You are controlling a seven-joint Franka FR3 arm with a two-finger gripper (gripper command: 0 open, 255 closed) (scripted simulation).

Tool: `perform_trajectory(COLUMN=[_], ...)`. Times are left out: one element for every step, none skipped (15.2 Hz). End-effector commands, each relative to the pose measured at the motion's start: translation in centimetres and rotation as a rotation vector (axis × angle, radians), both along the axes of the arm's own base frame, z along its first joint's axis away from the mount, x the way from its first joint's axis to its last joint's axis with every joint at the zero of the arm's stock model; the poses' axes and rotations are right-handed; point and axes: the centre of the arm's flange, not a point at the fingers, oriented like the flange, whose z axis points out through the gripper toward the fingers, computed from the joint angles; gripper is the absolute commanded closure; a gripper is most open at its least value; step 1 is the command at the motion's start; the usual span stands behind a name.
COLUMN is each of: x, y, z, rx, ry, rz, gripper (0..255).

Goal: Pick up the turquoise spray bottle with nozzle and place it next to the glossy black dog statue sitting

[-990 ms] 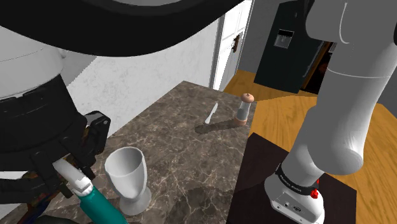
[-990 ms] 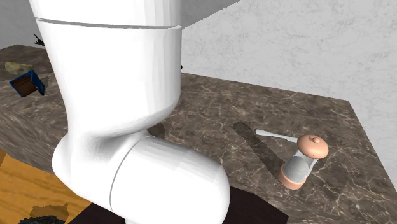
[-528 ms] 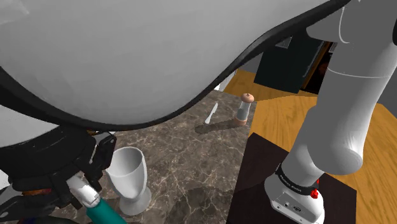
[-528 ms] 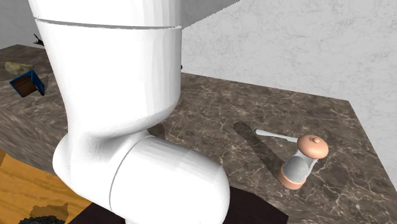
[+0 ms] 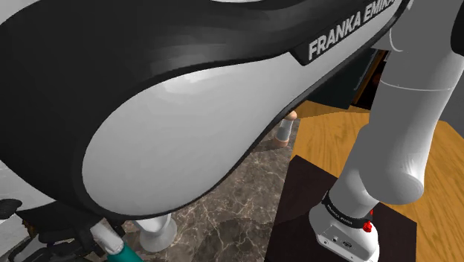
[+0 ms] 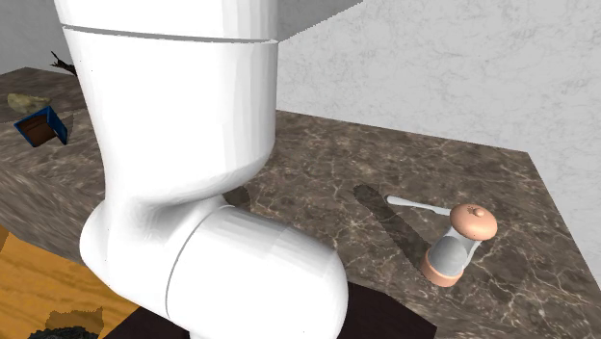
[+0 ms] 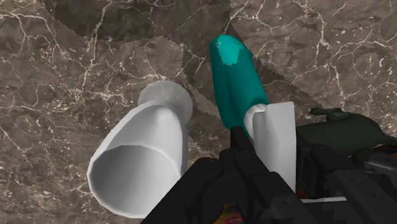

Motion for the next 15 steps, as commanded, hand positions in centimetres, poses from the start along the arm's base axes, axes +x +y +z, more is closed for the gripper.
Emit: perform_trajectory(x=[-0.1,-0.1,-0.1,-0.1,-0.1,-0.1,-0.1,-0.1,-0.1,-0.1,-0.1,-0.1,-0.1,-0.1,-0.1], y=[0.0,0.0,0.0,0.0,0.0,0.0,0.0,0.0,0.0,0.0,0.0,0.0,0.0,0.0,0.0], z=[-1.1,-1.7,-2.2,-2.7,-3.2,-3.8,-4.3,-4.3,-4.3,-4.3,-4.3,-4.3,-4.3,-4.3,-4.3], rx=[0.001,0.001,0.001,0.001,0.001,0.001,0.001,0.001,0.001,0.001,0.001,0.001,0.001,0.001,0.001], ry=[0.000,0.000,0.000,0.000,0.000,0.000,0.000,0.000,0.000,0.000,0.000,0.000,0.000,0.000,0.000], rz=[0.000,0.000,0.000,0.000,0.000,0.000,0.000,0.000,0.000,0.000,0.000,0.000,0.000,0.000,0.000], gripper=[255,255,255,255,255,255,255,255,255,255,255,255,255,255,0])
